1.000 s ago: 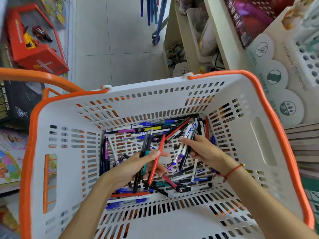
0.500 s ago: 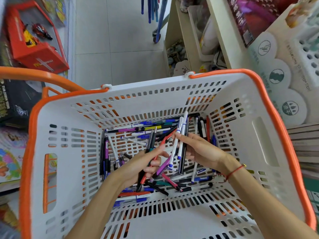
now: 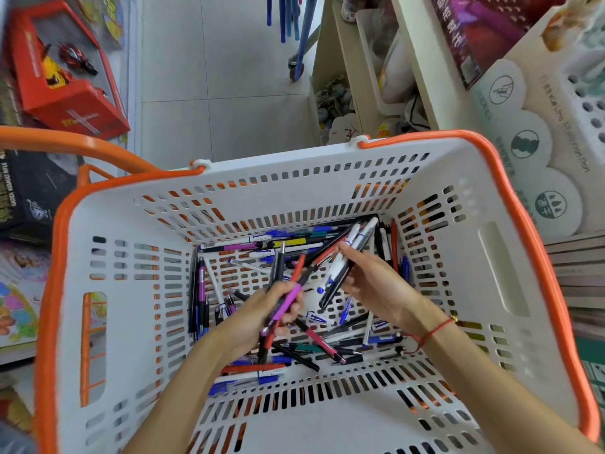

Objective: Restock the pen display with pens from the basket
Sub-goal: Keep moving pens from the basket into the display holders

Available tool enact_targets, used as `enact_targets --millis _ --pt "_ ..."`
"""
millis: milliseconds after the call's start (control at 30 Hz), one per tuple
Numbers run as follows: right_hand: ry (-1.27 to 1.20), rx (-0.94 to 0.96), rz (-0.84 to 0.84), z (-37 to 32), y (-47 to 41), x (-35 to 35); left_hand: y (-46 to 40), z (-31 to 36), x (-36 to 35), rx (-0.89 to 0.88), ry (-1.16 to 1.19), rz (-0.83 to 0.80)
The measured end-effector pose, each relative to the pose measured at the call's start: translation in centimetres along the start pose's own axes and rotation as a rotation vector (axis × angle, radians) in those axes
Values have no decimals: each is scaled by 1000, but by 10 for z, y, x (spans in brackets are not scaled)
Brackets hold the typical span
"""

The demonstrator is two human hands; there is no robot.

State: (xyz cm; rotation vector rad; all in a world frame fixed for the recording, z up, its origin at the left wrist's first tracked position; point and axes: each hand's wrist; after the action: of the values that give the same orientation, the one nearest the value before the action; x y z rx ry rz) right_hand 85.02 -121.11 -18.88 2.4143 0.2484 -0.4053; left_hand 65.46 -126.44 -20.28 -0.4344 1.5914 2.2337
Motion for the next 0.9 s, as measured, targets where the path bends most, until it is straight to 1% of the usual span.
enact_targets --millis 33,67,133,200,267,333,433,500,600,700,800,900 --pt "38 -17 31 2 -1 2 1 0 3 -18 16 16" --pt "92 -38 20 3 -1 4 0 0 5 -25 24 59" --pt "201 -77 -86 5 -1 4 0 3 4 -21 94 146" --pt "284 -109 -203 5 1 1 -2 5 2 -37 147 179" --pt "298 -129 -308 3 3 -1 -4 7 1 -59 168 185" --pt "229 -157 -404 3 5 -2 -5 8 1 -100 219 164" --pt "52 -224 -430 3 7 -6 -11 10 0 -165 344 200" --pt "1 -235 -441 3 8 -8 -16 13 -3 -188 308 280" --pt "6 -248 -493 3 9 -11 -17 18 -12 -170 113 351" --pt "43 -271 -529 4 9 -11 -19 19 -17 -168 42 357" --pt "76 -292 -512 6 7 -9 -22 21 -17 -221 43 375" --pt "88 -303 -449 8 6 -7 -23 23 -13 -246 99 411"
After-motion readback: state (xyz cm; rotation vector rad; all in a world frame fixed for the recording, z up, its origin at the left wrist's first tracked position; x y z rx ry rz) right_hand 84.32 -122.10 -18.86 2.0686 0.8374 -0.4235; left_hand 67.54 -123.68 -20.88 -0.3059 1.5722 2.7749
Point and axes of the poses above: each hand's wrist, its own y-axis away from the middle knuckle, its own x-axis out of the back of the hand, z = x × y, and after that the axes turned 15 degrees about x, right-handed
